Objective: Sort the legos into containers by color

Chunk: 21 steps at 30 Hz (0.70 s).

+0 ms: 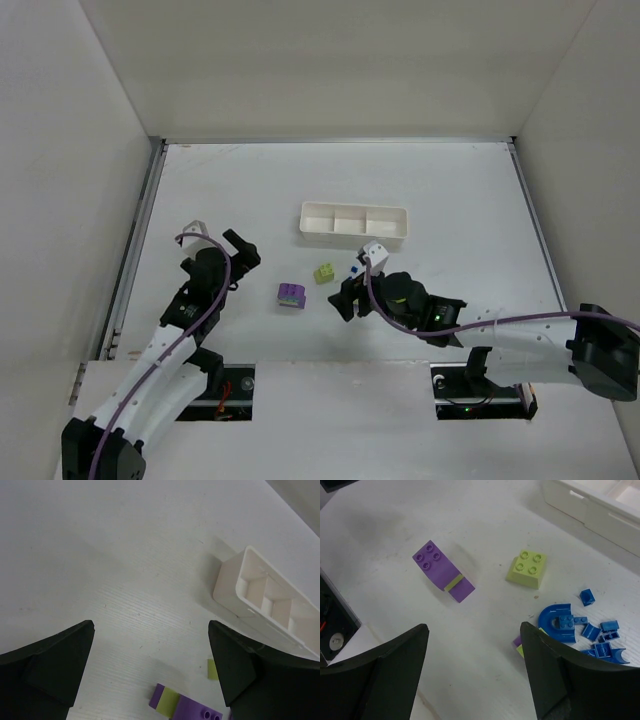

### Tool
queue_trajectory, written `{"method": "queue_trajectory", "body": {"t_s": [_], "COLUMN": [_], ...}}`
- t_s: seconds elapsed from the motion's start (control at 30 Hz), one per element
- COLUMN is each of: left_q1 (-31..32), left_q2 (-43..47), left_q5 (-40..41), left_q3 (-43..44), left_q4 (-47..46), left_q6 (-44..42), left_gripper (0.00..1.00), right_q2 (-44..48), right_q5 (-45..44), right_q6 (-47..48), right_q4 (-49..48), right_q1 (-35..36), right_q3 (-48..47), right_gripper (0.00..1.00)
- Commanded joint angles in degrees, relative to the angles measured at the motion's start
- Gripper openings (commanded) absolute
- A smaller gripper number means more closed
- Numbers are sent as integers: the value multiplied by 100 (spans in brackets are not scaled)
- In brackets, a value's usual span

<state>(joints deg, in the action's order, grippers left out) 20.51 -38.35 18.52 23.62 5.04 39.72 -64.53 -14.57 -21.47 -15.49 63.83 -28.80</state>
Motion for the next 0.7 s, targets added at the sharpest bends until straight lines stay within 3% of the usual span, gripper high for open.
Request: {"method": "queue_trajectory", "body": {"t_s": [0.0,0.17,0.27,0.3,0.37,0.4,0.47,0.5,0.57,0.67], "left_q1": [-17,-17,-17,-25,-61,-61,-78,-113,-175,-263], "left_q2": [143,-93,-138,-86,29,64,64,21,-58,-50], "left_q5": [-7,72,265,309,327,258,82,-14,-287,-682], "left_q3": [-85,-208,-392,-436,-515,-559,-639,-630,-613,-770], "left_q4": [-248,-775,-1135,-1206,-1347,-1513,-1839,-1875,-1814,-1936], "left_q6": [220,228,421,553,677,642,423,344,282,387], "left_gripper": [100,100,100,100,100,91,44,34,27,31], "right_q2": [46,-59,-235,-296,-480,-586,-832,-972,-1288,-1877], "right_q5": [-29,305,568,604,709,771,920,1016,1245,1483], "right_q6": [108,284,416,451,530,609,723,785,951,1233], "right_q4": [-262,-192,-51,-51,-104,-121,-121,-95,-78,-51], "right_q1": [46,46,46,46,46,54,89,124,221,265], "right_q3": [-223,-354,-539,-583,-662,-706,-864,-969,-1215,-1663], "right_gripper": [72,19,16,19,38,50,73,80,87,91]}}
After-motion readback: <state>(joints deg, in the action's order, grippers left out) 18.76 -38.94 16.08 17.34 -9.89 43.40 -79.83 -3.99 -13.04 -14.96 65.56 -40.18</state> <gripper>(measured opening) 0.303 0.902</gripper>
